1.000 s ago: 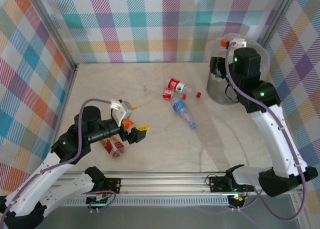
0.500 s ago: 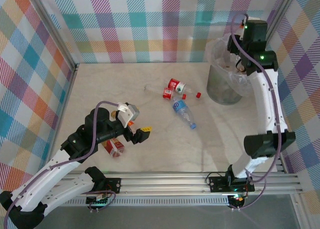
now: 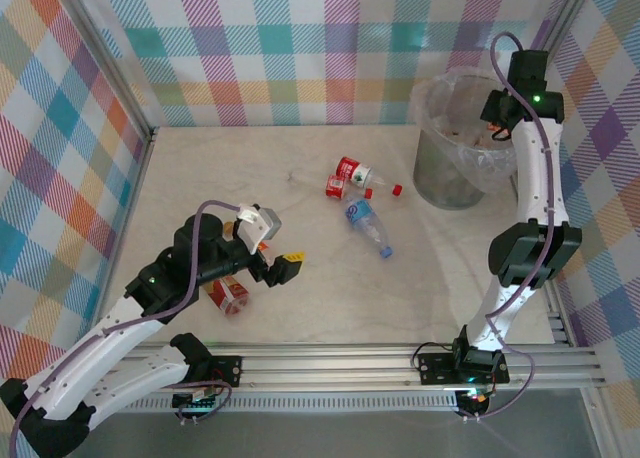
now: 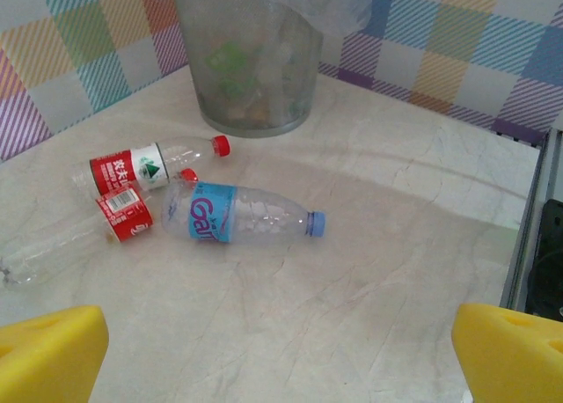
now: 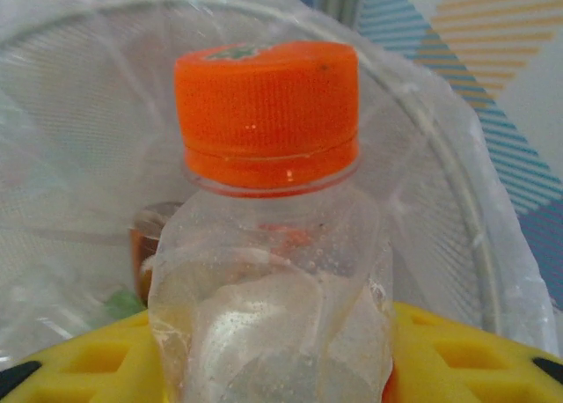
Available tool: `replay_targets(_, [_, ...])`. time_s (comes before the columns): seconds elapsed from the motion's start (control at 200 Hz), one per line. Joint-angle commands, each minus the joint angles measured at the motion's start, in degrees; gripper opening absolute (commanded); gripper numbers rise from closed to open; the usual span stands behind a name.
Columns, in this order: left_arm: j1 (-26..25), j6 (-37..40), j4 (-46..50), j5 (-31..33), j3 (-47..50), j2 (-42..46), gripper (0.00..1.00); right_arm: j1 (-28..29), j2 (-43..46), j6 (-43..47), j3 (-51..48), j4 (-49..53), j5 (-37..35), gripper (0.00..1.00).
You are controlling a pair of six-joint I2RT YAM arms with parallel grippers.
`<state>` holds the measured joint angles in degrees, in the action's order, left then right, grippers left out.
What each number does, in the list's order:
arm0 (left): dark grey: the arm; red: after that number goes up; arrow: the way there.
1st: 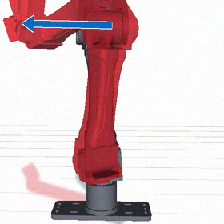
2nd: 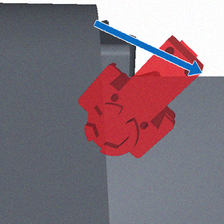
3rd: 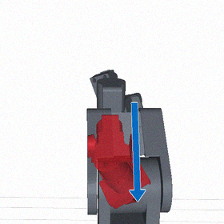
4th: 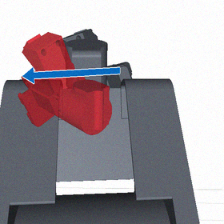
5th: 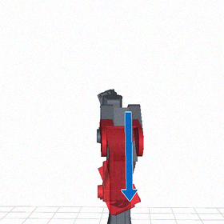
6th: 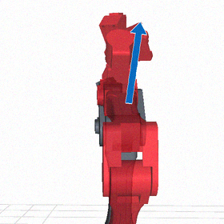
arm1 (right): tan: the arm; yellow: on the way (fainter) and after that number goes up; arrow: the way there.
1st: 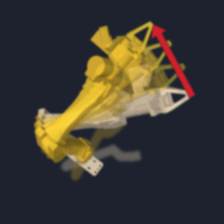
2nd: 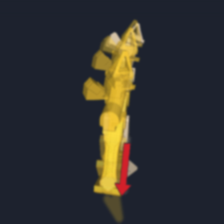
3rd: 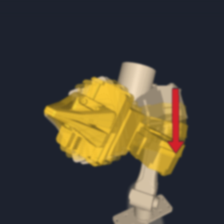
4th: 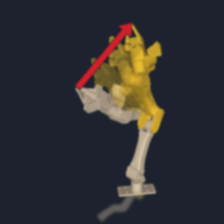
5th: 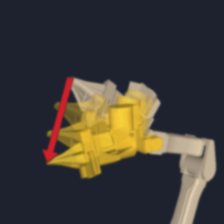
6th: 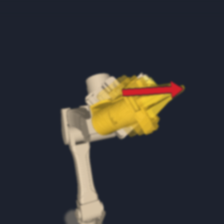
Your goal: Put the plastic bottles in the bin
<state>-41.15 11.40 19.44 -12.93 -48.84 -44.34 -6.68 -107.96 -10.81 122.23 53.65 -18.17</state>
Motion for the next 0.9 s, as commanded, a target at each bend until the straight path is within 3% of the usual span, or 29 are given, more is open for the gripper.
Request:
replay_targets(0.0, [0.67, -0.32, 0.81, -1.29, -0.83, -0.81, 1.0, -1.01, 2.0, -1.48, -1.81, -0.07, -1.03, 0.56])
replay_targets(0.295, [1.16, -0.89, 1.3, -0.89, -1.15, -1.11, 1.0, -1.42, 4.21, -2.29, -1.5, -0.05, 1.21, 0.81])
replay_targets(0.6, [1.77, -1.68, 1.91, -1.42, -1.62, -1.79, 1.0, -1.32, 11.7, -3.12, -3.46, -1.1, 9.95, 0.85])
replay_targets(0.9, [2.23, -1.86, 2.0, -2.09, -1.61, -2.37, 1.0, -1.08, 28.44, -5.32, -19.17, -7.87, 26.35, 0.88])
